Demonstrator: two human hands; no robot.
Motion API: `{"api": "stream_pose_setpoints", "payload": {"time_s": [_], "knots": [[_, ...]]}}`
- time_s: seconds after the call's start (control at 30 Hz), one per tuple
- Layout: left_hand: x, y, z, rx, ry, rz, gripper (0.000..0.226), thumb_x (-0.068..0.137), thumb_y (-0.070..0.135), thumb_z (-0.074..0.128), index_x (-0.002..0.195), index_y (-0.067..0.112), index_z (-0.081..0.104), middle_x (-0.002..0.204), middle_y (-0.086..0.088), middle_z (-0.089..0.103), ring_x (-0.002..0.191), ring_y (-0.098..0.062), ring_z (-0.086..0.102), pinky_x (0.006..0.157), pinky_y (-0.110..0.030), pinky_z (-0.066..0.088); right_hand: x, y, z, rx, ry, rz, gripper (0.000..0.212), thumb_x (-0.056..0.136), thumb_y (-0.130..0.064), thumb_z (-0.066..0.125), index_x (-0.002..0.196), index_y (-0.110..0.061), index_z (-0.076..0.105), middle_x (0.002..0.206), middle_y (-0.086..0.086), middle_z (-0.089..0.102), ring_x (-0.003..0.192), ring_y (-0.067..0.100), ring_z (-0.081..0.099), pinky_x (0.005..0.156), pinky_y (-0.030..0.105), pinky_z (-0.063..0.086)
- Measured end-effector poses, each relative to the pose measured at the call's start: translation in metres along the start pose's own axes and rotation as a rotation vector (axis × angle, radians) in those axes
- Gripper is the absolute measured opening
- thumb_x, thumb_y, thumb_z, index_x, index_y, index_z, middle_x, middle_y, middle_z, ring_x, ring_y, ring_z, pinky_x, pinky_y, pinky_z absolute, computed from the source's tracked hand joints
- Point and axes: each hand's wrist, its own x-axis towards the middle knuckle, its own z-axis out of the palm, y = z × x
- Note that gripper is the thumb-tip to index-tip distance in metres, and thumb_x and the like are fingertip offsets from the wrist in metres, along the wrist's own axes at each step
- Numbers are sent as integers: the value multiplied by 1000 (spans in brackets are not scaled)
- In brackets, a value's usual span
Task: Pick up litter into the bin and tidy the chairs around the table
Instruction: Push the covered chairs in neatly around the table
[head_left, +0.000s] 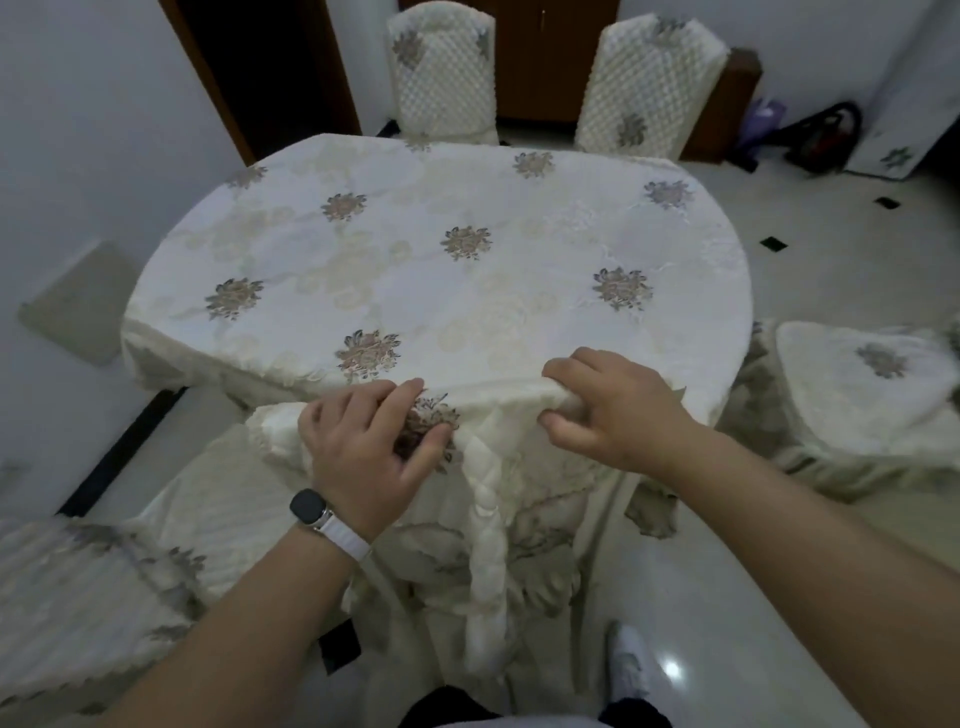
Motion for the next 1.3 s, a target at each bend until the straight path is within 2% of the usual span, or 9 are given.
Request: {"api": "stream_pose_setpoints", "payload": {"time_s": [0.13,0.3,0.53,0.67,0.77,0.9,1.13,1.2,1.3], "knots": [[-3,-19,-5,-107,-35,54,48,93,63,47,111,21,63,103,-8,68,98,-31,56,90,-48,35,-18,-27,6,-28,26,42,50,80,-57,49,107,-17,62,83,2,56,74,24,54,54,30,42],[-1,-48,-6,-132,-147,134,48,95,62,43,118,22,56,105,-14,65,100,-35,55,91,-49,36,-20,-47,27,-88,129,66,39,80,-53,57,94,-17,66,76,1,57,65,24,55,44,32,45],[25,-62,14,-177,-203,146,48,95,62,46,121,23,56,110,-13,64,105,-35,54,93,-51,37,2,-38,28,-58,183,145,41,76,-54,55,95,-19,65,79,-1,58,72,24,57,50,31,46],[29,-77,15,-225,-237,202,47,95,61,46,123,23,54,114,-12,63,106,-38,56,92,-55,39,0,-49,35,-73,216,157,40,76,-53,56,92,-17,65,77,0,57,68,24,55,48,28,42],[24,-89,10,-254,-238,246,47,95,58,47,122,20,56,116,-10,61,106,-37,55,94,-52,37,-6,-67,47,-109,270,175,36,75,-50,61,87,-16,66,73,-1,56,64,22,53,45,27,39],[6,-96,-3,-279,-210,259,45,95,55,49,120,18,56,111,-12,62,103,-35,55,95,-46,34,-17,-84,63,-137,348,155,35,73,-46,63,87,-14,69,73,1,59,65,22,57,48,32,45],[-18,-79,-11,-272,-165,255,40,93,50,55,119,19,57,104,-11,66,97,-34,59,88,-50,40,-36,-76,63,-195,380,78,35,72,-44,65,89,-15,72,79,2,65,70,22,62,52,31,48],[-18,-71,-9,-279,-165,238,40,94,50,54,120,20,57,105,-9,65,98,-31,56,88,-51,40,-34,-68,57,-195,358,70,35,70,-43,64,89,-15,72,78,2,65,69,22,62,51,28,46],[-16,-59,-5,-274,-188,209,40,95,50,52,121,20,57,107,-8,65,101,-31,54,90,-53,40,-31,-54,49,-190,312,61,34,69,-43,63,88,-16,72,77,0,63,66,22,60,52,22,34]]}}
